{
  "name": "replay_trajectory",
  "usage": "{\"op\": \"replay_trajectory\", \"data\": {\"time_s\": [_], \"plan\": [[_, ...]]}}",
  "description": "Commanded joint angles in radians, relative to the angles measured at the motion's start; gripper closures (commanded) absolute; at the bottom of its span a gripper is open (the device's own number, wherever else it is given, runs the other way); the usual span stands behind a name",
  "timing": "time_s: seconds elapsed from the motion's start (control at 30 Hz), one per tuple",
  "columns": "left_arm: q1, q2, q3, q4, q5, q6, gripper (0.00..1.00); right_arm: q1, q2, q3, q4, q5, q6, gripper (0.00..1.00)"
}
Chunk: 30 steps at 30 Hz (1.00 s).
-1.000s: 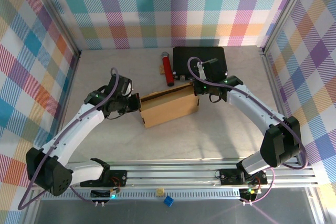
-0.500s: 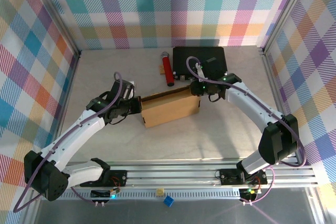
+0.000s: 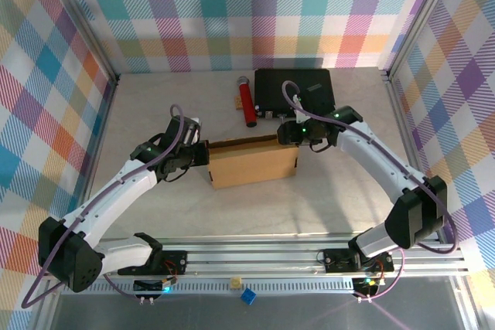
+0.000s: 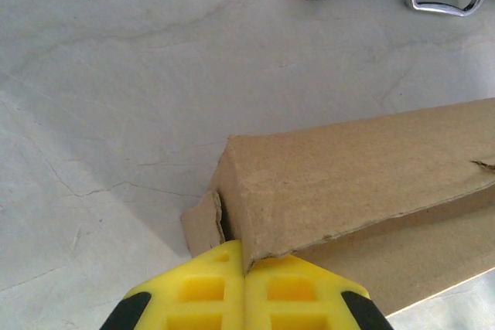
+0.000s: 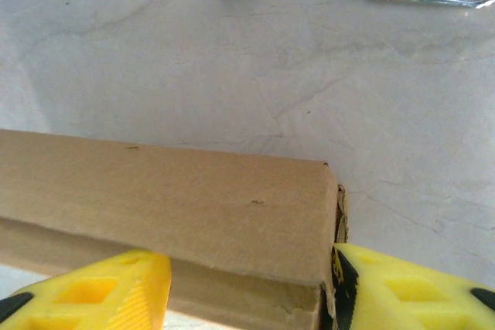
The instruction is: Fold the paper box
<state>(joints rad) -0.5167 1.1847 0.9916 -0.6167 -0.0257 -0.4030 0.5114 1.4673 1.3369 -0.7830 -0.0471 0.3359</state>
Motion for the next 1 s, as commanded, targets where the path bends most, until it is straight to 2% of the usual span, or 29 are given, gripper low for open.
{"op": "replay_trajectory", "data": {"time_s": [0.0,0.27,0.37,0.43,0.53,0.6,0.7,0.73,0.97], "plan": [[-0.024,0.035,-0.019,-0.078,0.024,0.005,1.0,0.01,-0.04,0.013,-0.037,-0.043,0.057,0.42],[-0.026,0.038,-0.014,-0.075,0.02,0.004,1.0,0.002,-0.107,0.025,-0.075,0.013,0.167,0.4],[-0.028,0.036,-0.013,-0.077,0.017,0.003,1.0,-0.004,-0.138,0.042,-0.108,0.05,0.326,0.37],[-0.029,0.033,-0.015,-0.074,0.017,0.001,1.0,-0.005,-0.145,0.074,-0.184,0.079,0.497,0.37],[-0.032,0.031,-0.015,-0.074,0.013,0.001,1.0,-0.014,-0.157,0.076,-0.235,-0.007,0.764,0.37],[-0.034,0.028,-0.017,-0.071,0.012,0.001,1.0,-0.013,-0.191,0.004,-0.145,-0.098,0.893,0.32],[-0.038,0.027,-0.017,-0.068,0.01,-0.001,1.0,-0.013,-0.24,-0.15,0.074,-0.192,1.135,0.04],[-0.04,0.026,-0.018,-0.068,0.008,-0.002,1.0,-0.013,-0.244,-0.184,0.141,-0.212,1.199,0.01],[-0.049,0.026,-0.019,-0.065,0.001,0.0,1.0,-0.002,-0.172,-0.162,0.232,-0.257,1.351,0.01]]}}
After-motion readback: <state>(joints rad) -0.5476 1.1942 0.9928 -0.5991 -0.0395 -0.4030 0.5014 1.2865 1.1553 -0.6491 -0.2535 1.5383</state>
